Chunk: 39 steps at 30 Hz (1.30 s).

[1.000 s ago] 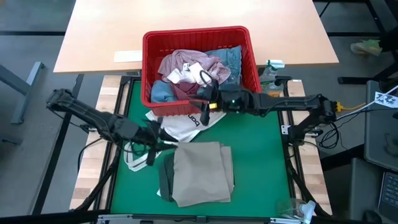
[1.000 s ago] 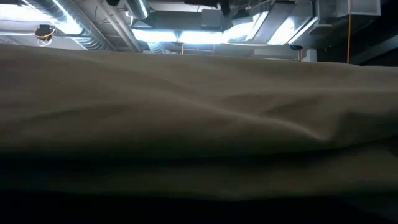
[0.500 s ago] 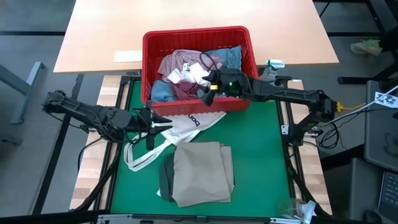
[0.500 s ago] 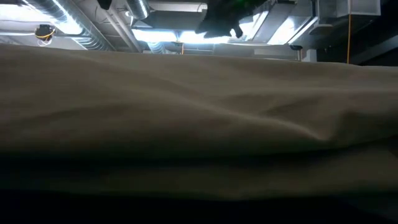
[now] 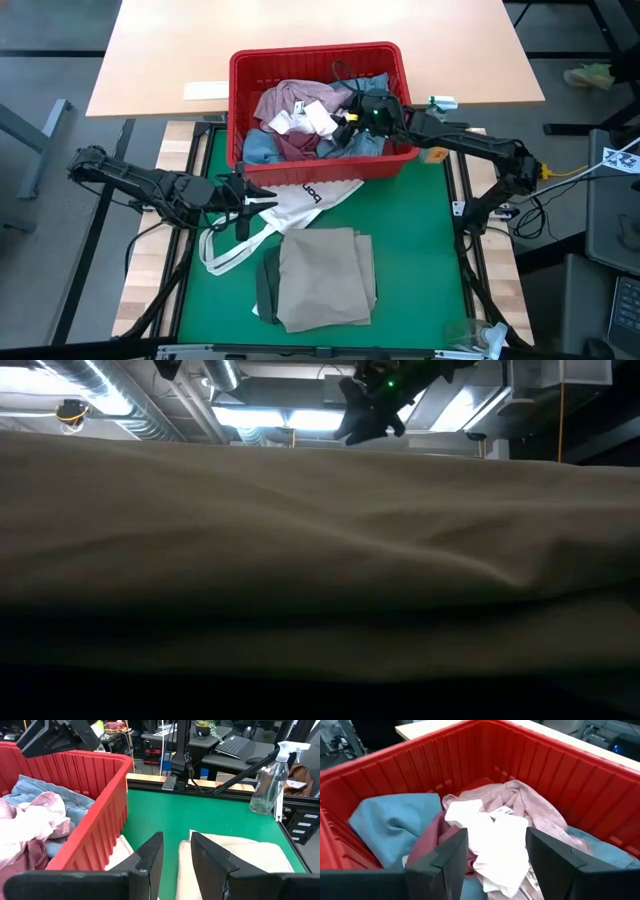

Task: Fold laundry
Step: Fold the pink panty

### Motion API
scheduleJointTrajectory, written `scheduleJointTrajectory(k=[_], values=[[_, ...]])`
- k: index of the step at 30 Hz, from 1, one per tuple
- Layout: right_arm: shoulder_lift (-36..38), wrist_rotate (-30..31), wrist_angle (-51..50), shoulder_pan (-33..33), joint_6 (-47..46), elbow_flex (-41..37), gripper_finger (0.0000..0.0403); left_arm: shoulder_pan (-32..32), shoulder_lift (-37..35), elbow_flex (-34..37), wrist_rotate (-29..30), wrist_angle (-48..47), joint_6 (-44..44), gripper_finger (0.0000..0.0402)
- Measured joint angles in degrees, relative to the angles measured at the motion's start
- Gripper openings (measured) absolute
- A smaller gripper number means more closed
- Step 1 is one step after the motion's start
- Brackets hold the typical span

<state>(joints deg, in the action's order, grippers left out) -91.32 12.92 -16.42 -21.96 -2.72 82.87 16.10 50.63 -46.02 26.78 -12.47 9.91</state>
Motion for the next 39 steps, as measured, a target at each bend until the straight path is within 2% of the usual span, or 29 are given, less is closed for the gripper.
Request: scheduleJointTrajectory(k=[9, 18, 23, 29, 33, 39], values=[[-1.6, -0.2, -1.0, -0.1, -2.2, 0.0, 0.0198, 0.0, 0.0, 0.0, 0.0, 0.0, 0.0, 0.0096], [-9.4, -0.8, -1.1, -4.4, -3.4, 0.0, 0.0198, 0.0, 0.0, 0.0, 0.0, 0.0, 0.0, 0.0096], [-13.6, -5.8, -0.5, -7.9, -9.3, 0.0, 0.0198, 0.0, 0.0, 0.0, 0.0, 0.0, 0.0, 0.0096], [-16.2, -10.4, -0.3, -10.8, -11.2, 0.0, 0.0198, 0.0, 0.0, 0.0, 0.0, 0.0, 0.0, 0.0096], [-17.5, -15.5, -0.3, -11.3, -12.3, 0.0, 0.0198, 0.0, 0.0, 0.0, 0.1, 0.0, 0.0, 0.0096], [-18.6, -18.4, -0.9, -11.0, -12.1, 0.0, 0.0188, 0.0, 0.0, 0.0, 1.3, 0.0, 0.0, 0.0096]])
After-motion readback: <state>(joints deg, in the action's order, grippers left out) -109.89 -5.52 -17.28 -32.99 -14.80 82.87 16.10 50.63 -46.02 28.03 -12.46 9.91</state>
